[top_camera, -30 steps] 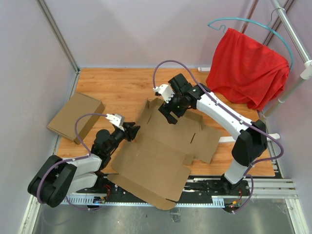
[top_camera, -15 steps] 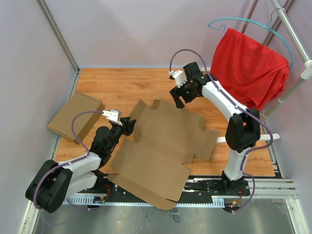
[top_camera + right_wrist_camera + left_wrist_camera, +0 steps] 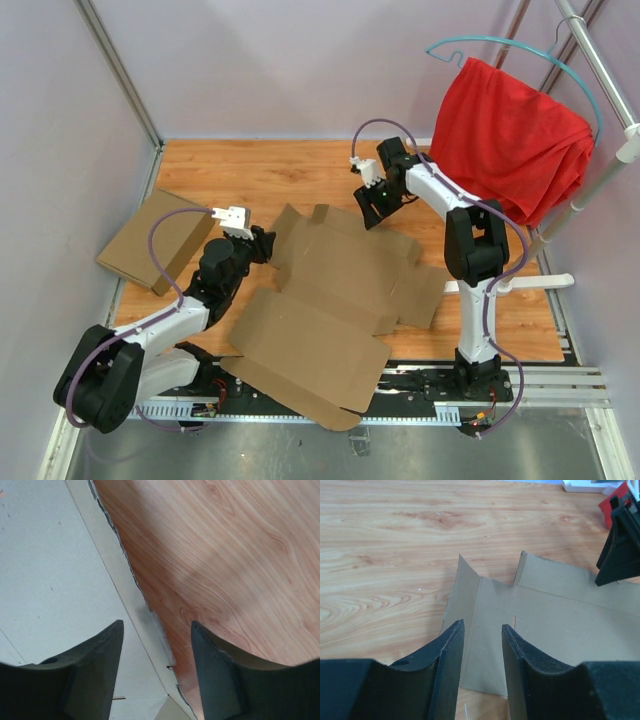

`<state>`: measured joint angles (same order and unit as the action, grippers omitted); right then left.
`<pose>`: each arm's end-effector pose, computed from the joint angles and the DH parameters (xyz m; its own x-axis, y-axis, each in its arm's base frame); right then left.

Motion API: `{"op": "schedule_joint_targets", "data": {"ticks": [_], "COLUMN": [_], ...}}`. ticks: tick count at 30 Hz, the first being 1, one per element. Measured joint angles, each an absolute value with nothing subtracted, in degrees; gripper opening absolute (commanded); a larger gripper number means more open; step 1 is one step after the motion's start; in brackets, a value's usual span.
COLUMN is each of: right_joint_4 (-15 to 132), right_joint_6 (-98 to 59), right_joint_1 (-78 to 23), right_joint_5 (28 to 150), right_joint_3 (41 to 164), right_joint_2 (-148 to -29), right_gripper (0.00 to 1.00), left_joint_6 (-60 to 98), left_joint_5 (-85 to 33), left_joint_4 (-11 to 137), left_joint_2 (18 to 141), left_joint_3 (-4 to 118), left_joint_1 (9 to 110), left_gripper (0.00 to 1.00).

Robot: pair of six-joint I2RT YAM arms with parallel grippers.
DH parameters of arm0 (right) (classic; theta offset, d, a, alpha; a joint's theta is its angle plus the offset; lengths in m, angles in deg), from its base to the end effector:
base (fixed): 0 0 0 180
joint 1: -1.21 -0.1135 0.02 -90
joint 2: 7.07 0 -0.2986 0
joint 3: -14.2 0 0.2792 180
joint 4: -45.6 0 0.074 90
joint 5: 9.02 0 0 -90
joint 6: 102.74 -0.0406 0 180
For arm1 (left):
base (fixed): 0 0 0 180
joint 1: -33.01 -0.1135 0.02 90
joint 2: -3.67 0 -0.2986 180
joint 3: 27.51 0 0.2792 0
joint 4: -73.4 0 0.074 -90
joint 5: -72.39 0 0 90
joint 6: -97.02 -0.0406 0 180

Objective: Fold the paper box

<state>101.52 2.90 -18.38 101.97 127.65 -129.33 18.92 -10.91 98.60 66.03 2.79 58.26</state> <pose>0.4691 0.1824 0.2220 -0.6972 -0.5153 -0.4984 -0.6699 0.7159 0.1968 0.2115 -0.0945 0.2162 -0.1715 -0.1456 -0.9744 0.2898 0.9378 -0.1911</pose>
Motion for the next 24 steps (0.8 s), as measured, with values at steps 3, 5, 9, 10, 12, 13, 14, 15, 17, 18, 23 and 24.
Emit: {"op": "schedule_joint_targets", "data": {"ticks": [3, 5, 9, 10, 12, 13, 14, 15, 17, 18, 23, 24], "right_joint_4": [101.58, 102.04, 103.35, 103.59, 104.01, 104.14, 104.29, 104.45, 104.64, 104.73, 106.02, 106.11], "right_joint_6": [2.98, 2.79, 2.79, 2.74, 2.85, 2.90, 2.92, 2.96, 2.96, 2.96, 3.23, 3.31], "right_joint_1": [-18.38, -18.40, -18.75, -18.82, -18.99, -19.06, -19.08, -19.08, -19.08, -19.08, -19.36, -19.67], "right_joint_5": [101.80, 101.38, 100.49, 100.29, 100.35, 100.38, 100.38, 100.40, 100.40, 100.38, 100.14, 99.61], "right_joint_3": [127.65, 127.65, 127.65, 127.65, 127.65, 127.65, 127.65, 127.65, 127.65, 127.65, 127.65, 127.67], "right_joint_2": [-129.33, -129.33, -129.33, -129.33, -129.33, -129.33, -129.33, -129.33, -129.33, -129.35, -130.13, -130.20], "right_gripper": [0.34, 0.32, 0.39, 0.42, 0.47, 0.50, 0.51, 0.51, 0.48, 0.43, 0.01, 0.01], "left_joint_6": [18.94, 18.92, 18.92, 18.90, 18.92, 18.92, 18.92, 18.92, 18.92, 18.92, 19.27, 19.62], "left_joint_5": [-10.63, -10.30, -9.42, -9.31, -9.25, -9.25, -9.25, -9.25, -9.25, -9.23, -8.57, -8.31], "left_joint_4": [97.66, 97.39, 96.43, 96.28, 95.78, 95.54, 95.32, 95.19, 95.08, 95.08, 95.05, 94.88], "left_joint_2": [65.92, 65.77, 65.75, 65.75, 65.75, 65.75, 65.75, 65.75, 65.75, 65.75, 65.77, 65.79], "left_joint_3": [2.77, 2.70, 2.68, 2.68, 2.68, 2.68, 2.68, 2.68, 2.68, 2.68, 2.68, 2.68], "left_joint_1": [58.26, 58.26, 58.22, 58.22, 58.22, 58.22, 58.22, 58.20, 58.20, 58.20, 58.20, 58.15], "left_gripper": [0.42, 0.41, 0.41, 0.41, 0.41, 0.41, 0.41, 0.41, 0.41, 0.41, 0.40, 0.40]}}
